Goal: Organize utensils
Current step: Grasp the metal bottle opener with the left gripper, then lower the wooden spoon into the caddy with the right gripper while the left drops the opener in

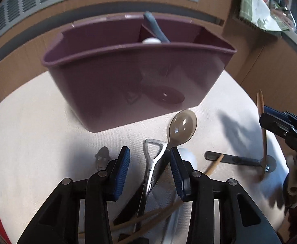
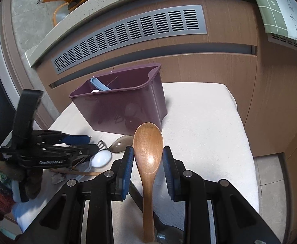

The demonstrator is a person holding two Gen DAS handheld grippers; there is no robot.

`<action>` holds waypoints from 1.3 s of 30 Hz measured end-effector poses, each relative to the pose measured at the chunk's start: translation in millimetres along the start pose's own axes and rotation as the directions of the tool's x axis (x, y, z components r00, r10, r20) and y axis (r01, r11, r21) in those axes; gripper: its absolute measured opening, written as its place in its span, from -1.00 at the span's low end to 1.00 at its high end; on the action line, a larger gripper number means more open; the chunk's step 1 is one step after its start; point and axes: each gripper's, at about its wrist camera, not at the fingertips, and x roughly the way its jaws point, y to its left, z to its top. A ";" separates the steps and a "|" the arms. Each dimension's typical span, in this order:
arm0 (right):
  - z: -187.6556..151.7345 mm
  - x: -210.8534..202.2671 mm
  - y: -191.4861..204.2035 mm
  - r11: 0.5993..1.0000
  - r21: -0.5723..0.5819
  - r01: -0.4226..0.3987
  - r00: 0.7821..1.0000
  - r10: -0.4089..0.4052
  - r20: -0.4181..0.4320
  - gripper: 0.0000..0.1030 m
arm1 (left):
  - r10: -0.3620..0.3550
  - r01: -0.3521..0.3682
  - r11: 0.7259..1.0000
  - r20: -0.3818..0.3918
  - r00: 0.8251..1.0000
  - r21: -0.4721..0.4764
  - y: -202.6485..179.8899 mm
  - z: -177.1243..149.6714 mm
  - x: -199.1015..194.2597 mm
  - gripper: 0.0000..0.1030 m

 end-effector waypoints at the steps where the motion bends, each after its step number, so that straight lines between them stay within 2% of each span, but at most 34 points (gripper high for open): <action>1: -0.3 1.1 -1.4 1.000 0.002 0.001 1.000 -0.001 -0.003 -0.48 | -0.008 0.008 1.000 -0.009 1.000 -0.003 0.3 1.3 2.5 -0.20; 5: -0.1 8.0 -3.4 1.000 0.009 0.000 1.000 0.000 -0.022 -0.48 | -0.003 0.003 1.000 -0.018 1.000 -0.004 3.2 3.7 6.9 -0.21; 9: 0.0 11.4 -2.3 1.000 0.006 0.001 0.999 -0.001 -0.033 -0.48 | -0.008 0.008 1.000 -0.017 1.000 0.006 1.4 9.5 9.1 -0.50; 16: -0.5 16.3 0.0 1.000 0.005 0.015 0.999 -0.015 -0.048 -0.48 | -0.078 0.078 0.997 -0.018 0.997 -0.003 -5.5 10.4 15.3 -0.49; 19: -0.8 14.7 4.0 1.000 -0.006 0.027 0.999 -0.028 -0.046 -0.48 | -0.075 0.075 0.997 -0.008 0.997 0.000 -8.1 7.1 13.4 -0.50; 22: -0.8 9.6 7.9 0.999 -0.013 0.036 0.999 -0.036 -0.036 -0.48 | -0.057 0.057 0.998 0.026 0.998 -0.008 -6.0 -7.2 1.3 -0.52; 25: -1.8 2.1 12.2 0.999 -0.019 0.042 0.999 -0.043 -0.024 -0.48 | -0.063 0.069 0.996 0.113 0.992 -0.050 2.1 -18.3 -24.6 -0.52; 27: -3.8 -3.5 16.5 0.998 -0.023 0.051 0.999 -0.052 -0.017 -0.48 | -0.048 0.063 0.995 0.182 0.982 -0.082 9.8 -27.1 -47.2 -0.52; 30: -6.3 -9.5 22.4 0.998 -0.007 0.060 0.998 -0.060 -0.013 -0.48 | -0.028 0.068 0.989 0.284 0.958 -0.131 16.9 -39.8 -82.3 -0.52; 32: -8.6 -14.8 27.8 0.998 0.004 0.064 0.998 -0.064 -0.001 -0.48 | 0.011 0.042 0.989 0.349 0.937 -0.144 16.6 -51.0 -105.5 -0.52; 36: -17.6 -24.4 42.1 0.997 0.004 0.081 0.997 -0.081 0.019 -0.48 | 0.047 0.034 0.983 0.427 0.903 -0.179 15.0 -68.2 -138.0 -0.52; 39: -20.4 -33.4 49.6 0.998 0.007 0.069 0.997 -0.069 0.022 -0.48 | 0.050 0.049 0.979 0.465 0.884 -0.199 15.2 -76.0 -156.8 -0.52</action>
